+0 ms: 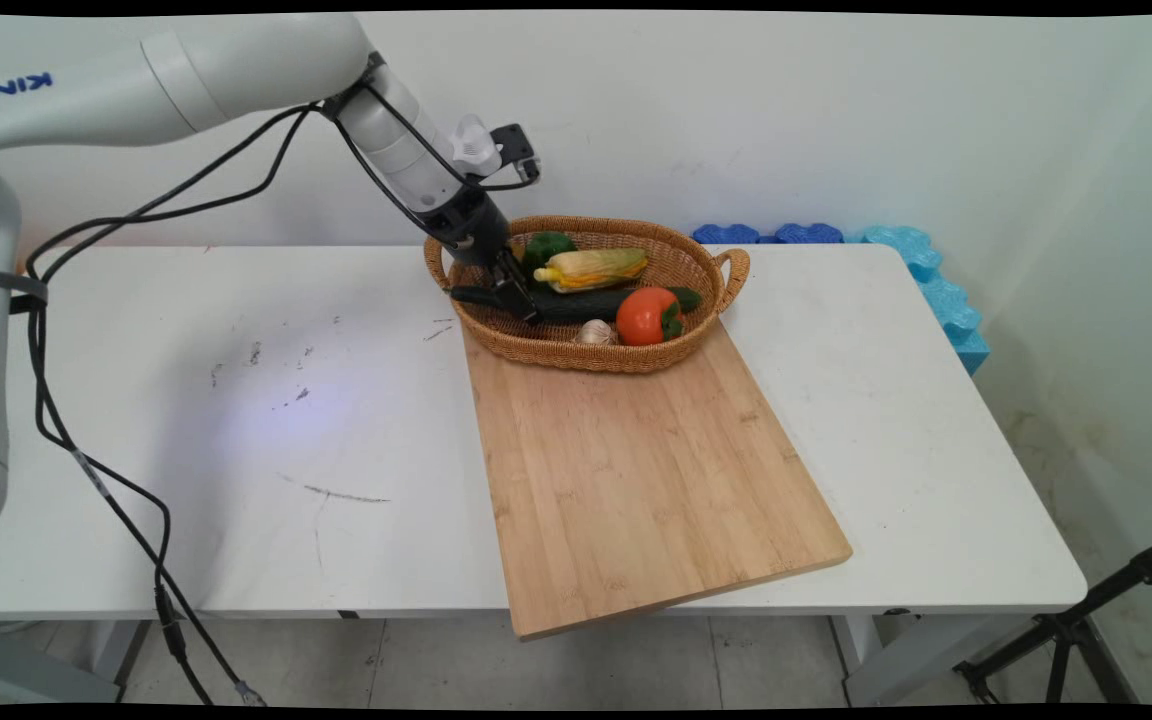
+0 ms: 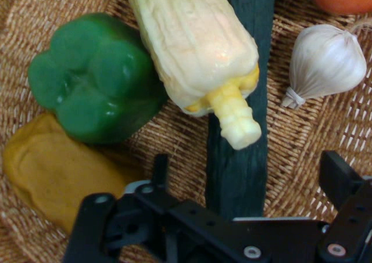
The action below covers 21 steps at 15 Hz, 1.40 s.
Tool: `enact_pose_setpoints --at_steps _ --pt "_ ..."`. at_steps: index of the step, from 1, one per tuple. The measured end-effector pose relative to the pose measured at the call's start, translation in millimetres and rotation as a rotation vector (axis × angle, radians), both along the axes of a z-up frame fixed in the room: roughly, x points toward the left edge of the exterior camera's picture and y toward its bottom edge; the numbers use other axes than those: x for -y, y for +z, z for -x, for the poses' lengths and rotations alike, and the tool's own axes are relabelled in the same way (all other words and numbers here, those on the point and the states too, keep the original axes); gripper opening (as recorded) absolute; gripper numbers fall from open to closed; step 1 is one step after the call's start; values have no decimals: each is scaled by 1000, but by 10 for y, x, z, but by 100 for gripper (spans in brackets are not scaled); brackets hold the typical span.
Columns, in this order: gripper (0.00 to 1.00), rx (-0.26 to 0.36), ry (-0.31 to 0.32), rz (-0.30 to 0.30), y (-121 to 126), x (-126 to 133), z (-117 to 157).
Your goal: Pick up the cucumber from the vegetable basket, then place the picked object on the cutting board
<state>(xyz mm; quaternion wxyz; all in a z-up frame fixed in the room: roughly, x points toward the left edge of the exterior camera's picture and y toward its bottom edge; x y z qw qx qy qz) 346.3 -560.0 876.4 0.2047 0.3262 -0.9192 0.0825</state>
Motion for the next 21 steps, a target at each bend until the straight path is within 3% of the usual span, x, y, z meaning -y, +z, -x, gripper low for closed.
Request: enact_pose_setpoints --at_steps 1,2,12,21 --pt "100 0 3 1 -16 13 5" --pt "0 -2 8 3 -28 26 10" --pt "0 -15 -17 23 -30 52 59" --pt "0 -51 -10 73 497 -34 40"
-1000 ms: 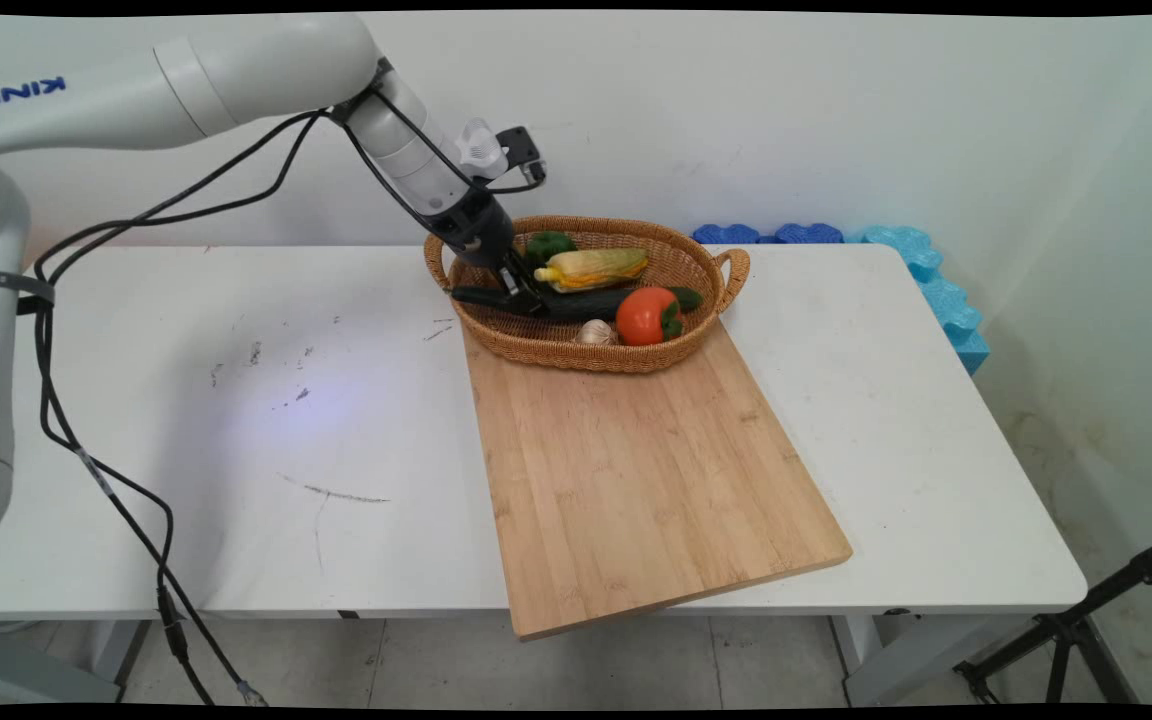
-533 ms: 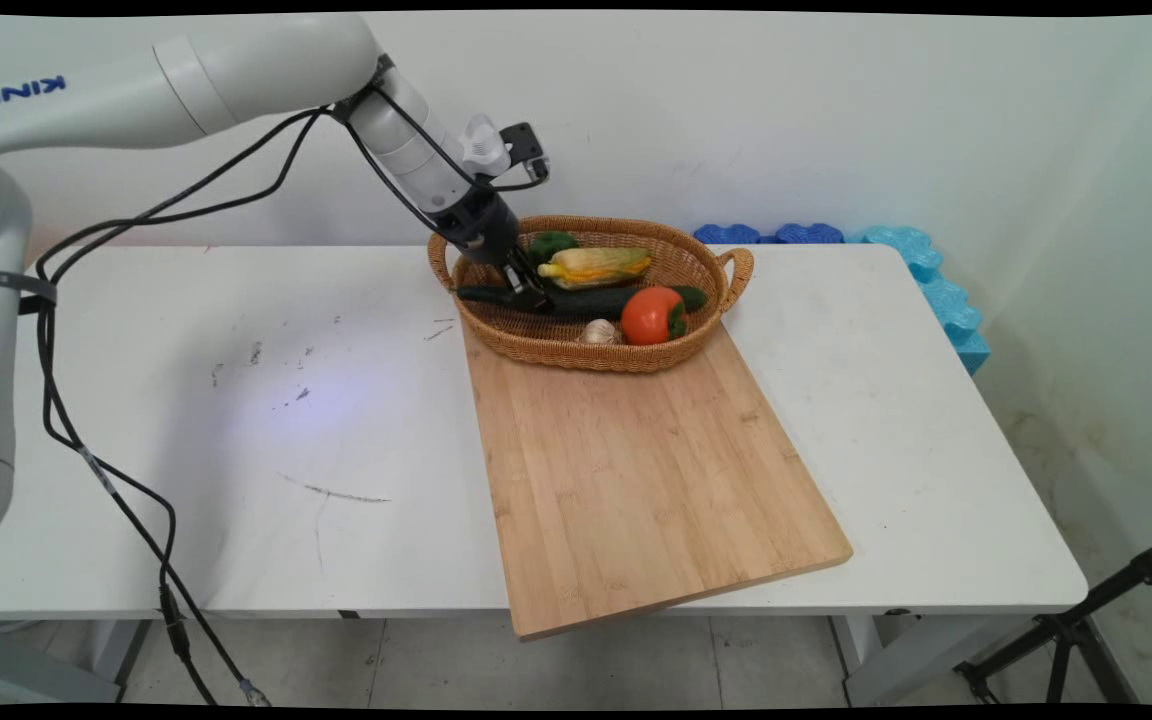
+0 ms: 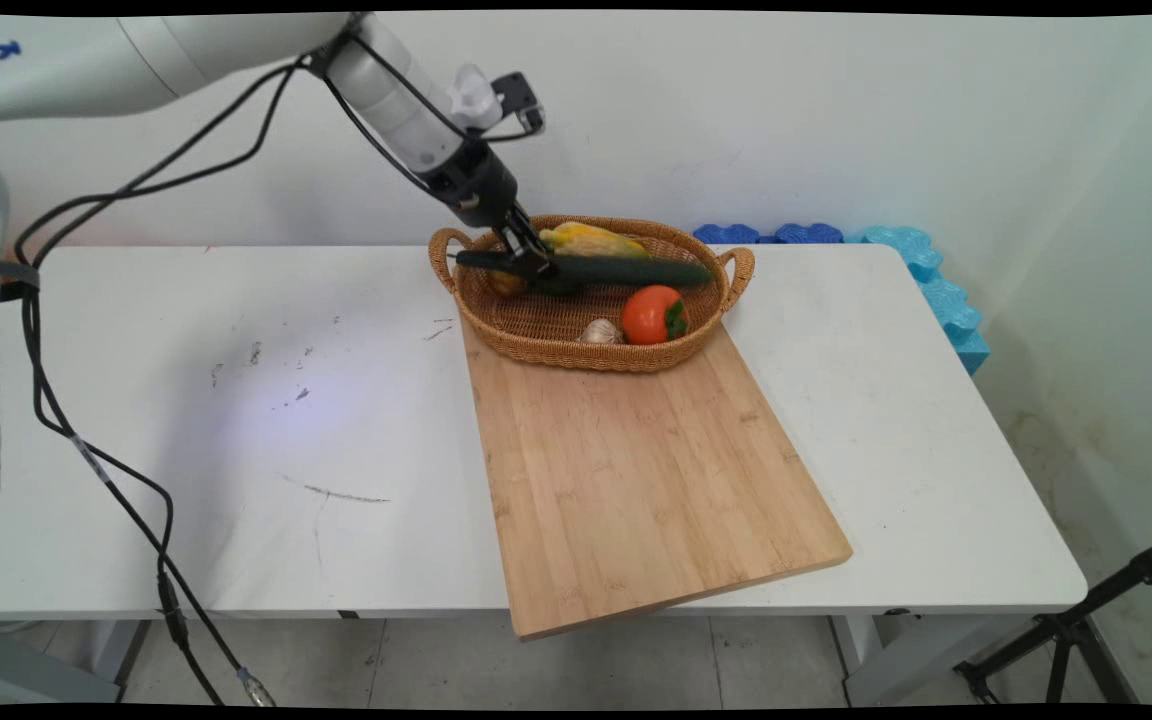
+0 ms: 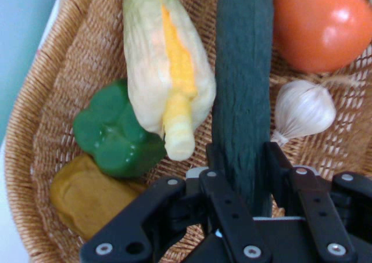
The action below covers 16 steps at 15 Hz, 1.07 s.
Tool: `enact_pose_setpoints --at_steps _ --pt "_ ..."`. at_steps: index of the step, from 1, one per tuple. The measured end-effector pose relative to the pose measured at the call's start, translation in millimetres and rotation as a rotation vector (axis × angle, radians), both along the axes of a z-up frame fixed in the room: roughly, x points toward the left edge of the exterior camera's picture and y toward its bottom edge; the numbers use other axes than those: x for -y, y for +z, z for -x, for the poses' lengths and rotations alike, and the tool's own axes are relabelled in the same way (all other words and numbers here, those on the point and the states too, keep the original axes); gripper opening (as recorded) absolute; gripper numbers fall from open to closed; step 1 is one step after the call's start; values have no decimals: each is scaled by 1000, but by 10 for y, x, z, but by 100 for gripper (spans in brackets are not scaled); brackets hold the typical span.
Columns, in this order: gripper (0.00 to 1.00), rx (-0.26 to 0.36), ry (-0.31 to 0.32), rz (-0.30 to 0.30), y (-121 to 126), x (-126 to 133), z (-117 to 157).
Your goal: Place the picked object on the cutting board
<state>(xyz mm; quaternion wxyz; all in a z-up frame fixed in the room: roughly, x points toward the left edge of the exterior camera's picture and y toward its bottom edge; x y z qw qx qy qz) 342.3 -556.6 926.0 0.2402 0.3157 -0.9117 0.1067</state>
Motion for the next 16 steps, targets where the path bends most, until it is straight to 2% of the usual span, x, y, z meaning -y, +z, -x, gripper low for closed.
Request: enact_pose_setpoints --at_steps 5,9,13,16 --pt "0 -40 -11 21 490 -205 6" --pt "0 -75 -2 20 788 -384 39" --pt "0 -117 10 -12 960 -595 101" --pt "0 -138 19 -48 988 -794 130"
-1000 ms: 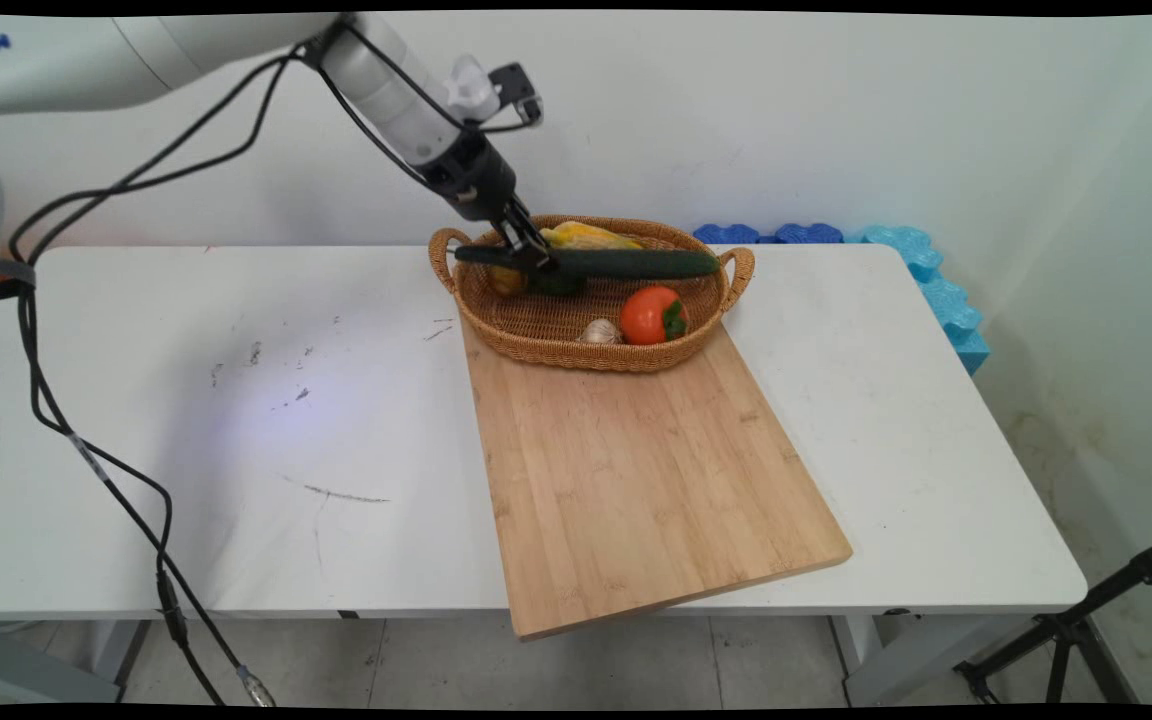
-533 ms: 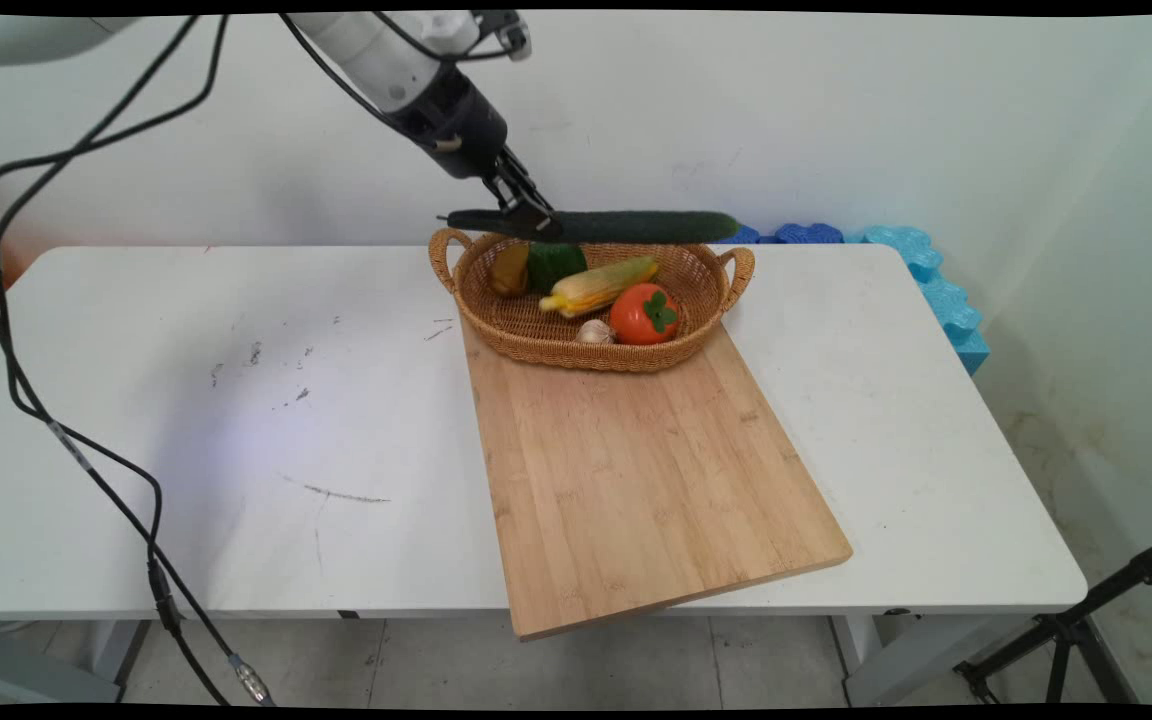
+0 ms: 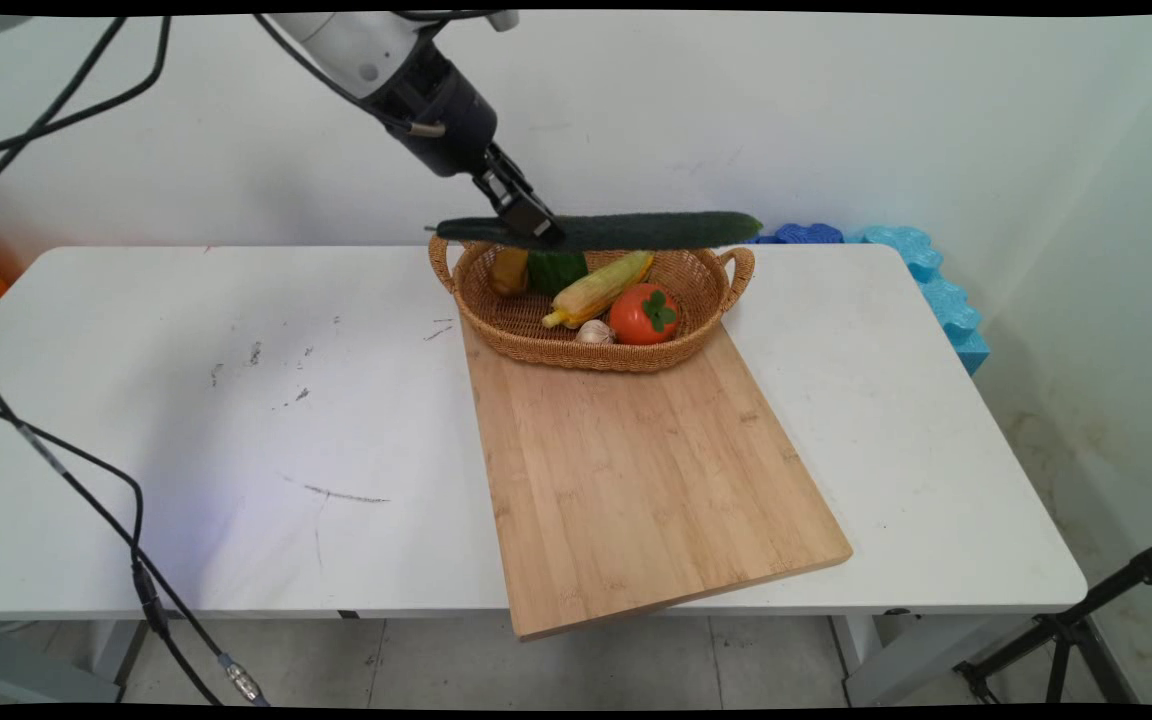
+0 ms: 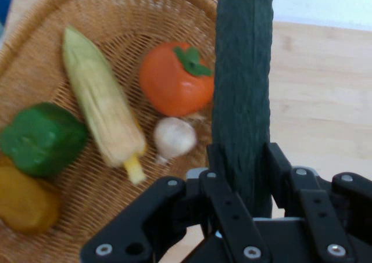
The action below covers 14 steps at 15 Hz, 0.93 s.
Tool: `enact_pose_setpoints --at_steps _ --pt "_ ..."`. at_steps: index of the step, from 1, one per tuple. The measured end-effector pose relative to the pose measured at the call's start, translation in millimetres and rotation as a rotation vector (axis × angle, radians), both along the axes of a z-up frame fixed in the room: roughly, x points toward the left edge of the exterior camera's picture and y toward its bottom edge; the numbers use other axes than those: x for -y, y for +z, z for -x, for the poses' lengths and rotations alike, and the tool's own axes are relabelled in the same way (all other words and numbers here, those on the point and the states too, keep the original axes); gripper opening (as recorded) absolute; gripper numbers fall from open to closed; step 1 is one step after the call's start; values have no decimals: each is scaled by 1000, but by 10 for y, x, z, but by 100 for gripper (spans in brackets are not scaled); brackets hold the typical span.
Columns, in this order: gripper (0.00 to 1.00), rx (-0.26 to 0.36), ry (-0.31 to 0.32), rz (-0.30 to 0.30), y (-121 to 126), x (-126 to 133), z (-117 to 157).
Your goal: Place the picked object on the cutting board
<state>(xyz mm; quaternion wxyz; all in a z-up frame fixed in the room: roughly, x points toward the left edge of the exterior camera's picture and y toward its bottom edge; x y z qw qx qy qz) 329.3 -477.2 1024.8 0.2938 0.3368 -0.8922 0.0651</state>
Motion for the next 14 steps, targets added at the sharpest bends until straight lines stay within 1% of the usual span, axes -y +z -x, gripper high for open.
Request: enact_pose_setpoints --at_steps 4,6,10,14 --pt "0 -7 5 -32 -71 -204 5" --pt "0 -13 2 -46 -158 -335 20" --pt "0 -18 -5 -65 -414 -603 85" --pt "0 -15 1 -70 -714 -774 191"
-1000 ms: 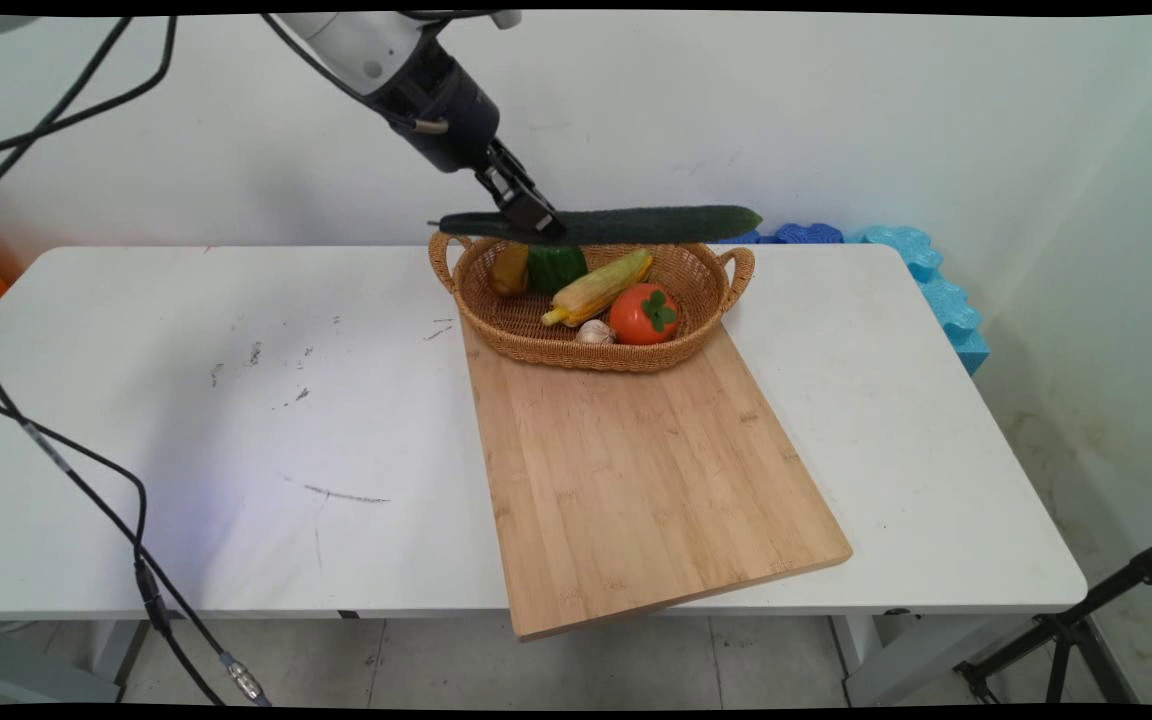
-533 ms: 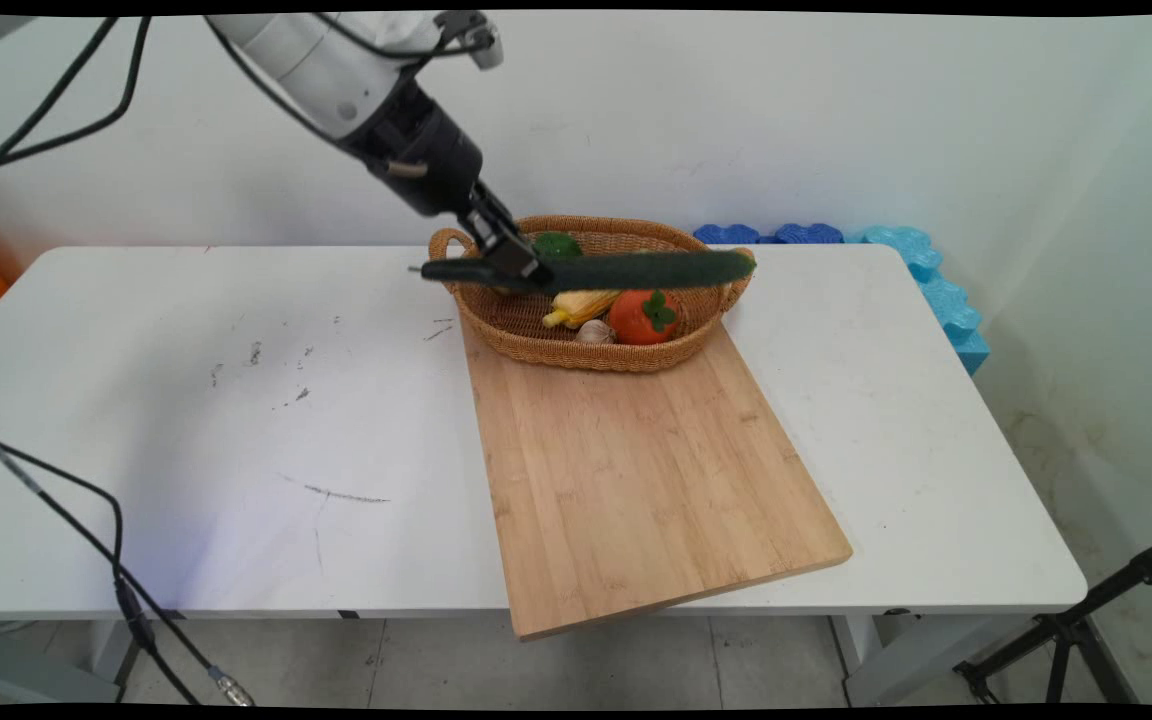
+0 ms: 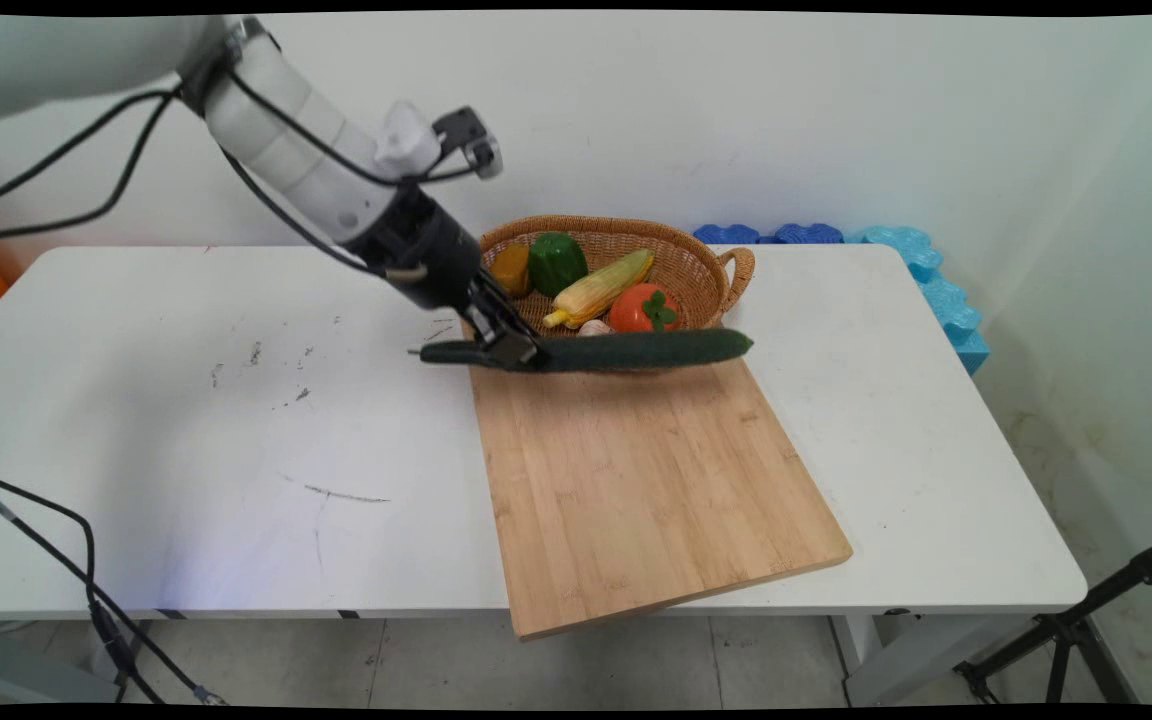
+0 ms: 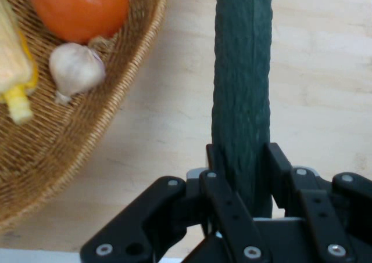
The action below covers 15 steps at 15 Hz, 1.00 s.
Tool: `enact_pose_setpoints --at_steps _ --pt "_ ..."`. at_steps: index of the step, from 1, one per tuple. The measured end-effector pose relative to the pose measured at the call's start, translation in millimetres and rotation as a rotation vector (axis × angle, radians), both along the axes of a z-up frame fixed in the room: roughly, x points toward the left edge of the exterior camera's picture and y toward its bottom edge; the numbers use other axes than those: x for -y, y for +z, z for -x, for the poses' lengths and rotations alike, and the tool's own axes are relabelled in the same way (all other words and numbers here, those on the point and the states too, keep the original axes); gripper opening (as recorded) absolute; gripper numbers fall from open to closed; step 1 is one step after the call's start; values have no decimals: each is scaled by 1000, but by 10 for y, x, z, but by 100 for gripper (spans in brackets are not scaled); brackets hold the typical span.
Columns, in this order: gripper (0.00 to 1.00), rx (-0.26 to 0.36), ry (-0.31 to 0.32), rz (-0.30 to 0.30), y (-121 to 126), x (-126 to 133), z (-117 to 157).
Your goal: Place the picked object on the cutting board
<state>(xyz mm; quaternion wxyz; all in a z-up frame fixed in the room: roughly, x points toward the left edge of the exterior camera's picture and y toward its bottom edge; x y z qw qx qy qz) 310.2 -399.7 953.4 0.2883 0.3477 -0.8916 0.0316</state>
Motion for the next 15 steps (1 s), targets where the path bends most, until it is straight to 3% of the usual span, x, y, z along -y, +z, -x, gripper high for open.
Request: enact_pose_setpoints --at_steps 8,15 --pt "0 25 -1 20 -596 -110 244" --pt "0 43 -19 48 -926 -64 355"
